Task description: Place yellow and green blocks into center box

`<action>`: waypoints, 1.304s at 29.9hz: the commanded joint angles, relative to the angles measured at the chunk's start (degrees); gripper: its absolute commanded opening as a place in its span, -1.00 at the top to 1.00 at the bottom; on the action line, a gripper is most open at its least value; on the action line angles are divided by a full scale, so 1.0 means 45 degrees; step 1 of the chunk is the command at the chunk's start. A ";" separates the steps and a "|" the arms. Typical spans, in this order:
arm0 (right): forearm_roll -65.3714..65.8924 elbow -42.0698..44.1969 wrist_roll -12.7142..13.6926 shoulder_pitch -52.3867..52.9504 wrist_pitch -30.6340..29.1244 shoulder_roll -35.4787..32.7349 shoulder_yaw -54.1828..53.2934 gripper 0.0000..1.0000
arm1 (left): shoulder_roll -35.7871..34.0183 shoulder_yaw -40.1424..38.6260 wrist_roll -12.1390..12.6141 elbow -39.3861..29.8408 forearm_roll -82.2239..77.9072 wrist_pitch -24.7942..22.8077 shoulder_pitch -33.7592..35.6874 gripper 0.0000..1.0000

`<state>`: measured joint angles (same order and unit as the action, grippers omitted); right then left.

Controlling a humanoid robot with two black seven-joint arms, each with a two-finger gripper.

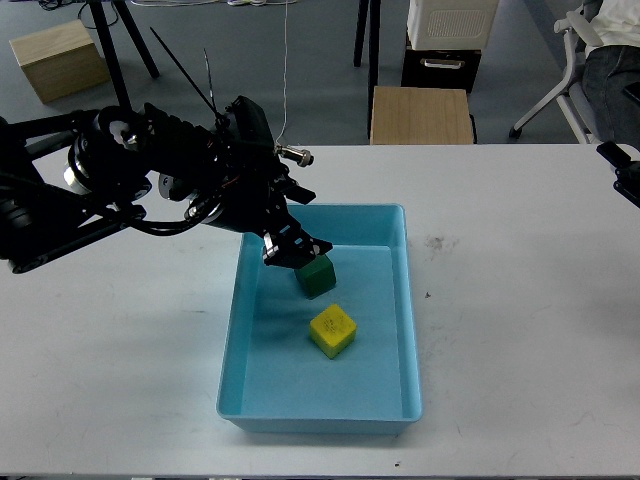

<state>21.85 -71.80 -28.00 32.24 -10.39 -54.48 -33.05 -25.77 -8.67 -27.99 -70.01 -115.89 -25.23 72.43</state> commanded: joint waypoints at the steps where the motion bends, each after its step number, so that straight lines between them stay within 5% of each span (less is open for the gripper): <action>1: -0.0070 -0.0001 0.0001 0.0645 -0.0074 0.0171 -0.0192 -0.98 | -0.0270 -0.1662 -0.0003 -0.0224 0.1471 0.0253 -0.0741 -1.00; 8: -0.0246 0.0194 0.0001 0.0960 -0.0327 0.2513 -0.2846 -0.98 | -0.0211 -0.5102 -0.0003 -0.0224 0.7228 0.0585 -0.3005 -1.00; 14: -0.2934 0.0292 0.3328 0.1058 -0.0933 0.4874 -0.4526 -0.98 | -0.0192 -0.7213 -0.0003 -0.0107 1.2579 0.2988 -0.5857 -1.00; 18: -0.6079 0.0759 0.4600 0.1058 -0.0953 0.6536 -0.5855 -0.98 | -0.0679 -0.7391 -0.0003 -0.0243 1.8472 0.2620 -0.7245 -1.00; 21: -0.7469 0.1034 0.5147 0.0825 -0.1127 0.7357 -0.6754 -0.98 | -0.1402 -0.7370 -0.0003 -0.0593 2.2267 0.0904 -0.8455 -1.00; 29: -0.9482 0.0079 0.6241 -0.3097 -0.2203 0.8081 -0.9761 -0.98 | -0.1093 -0.8914 0.0047 -0.1728 2.8870 0.1231 -1.1620 -1.00; 30: -0.9716 -0.0116 0.6436 -0.3624 -0.2222 0.8198 -1.0093 -0.98 | -0.0801 -0.8914 0.0472 -0.1728 2.9536 0.1115 -1.1874 -1.00; 33: -0.9836 -0.0760 0.6536 -0.4992 -0.2223 0.8588 -1.0719 -0.98 | -0.0078 -0.8953 0.1004 -0.1806 3.0030 0.0588 -1.2402 -1.00; 39: -0.9836 -0.2128 0.6594 -0.6909 -0.2262 1.0151 -1.1989 -0.98 | 0.1700 -0.9129 0.0965 -0.2566 3.0129 0.0254 -1.3809 -1.00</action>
<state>-22.51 -78.54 1.60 4.77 -20.52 -12.13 -84.47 -21.66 -49.38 -23.61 -79.75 19.53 -23.74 13.18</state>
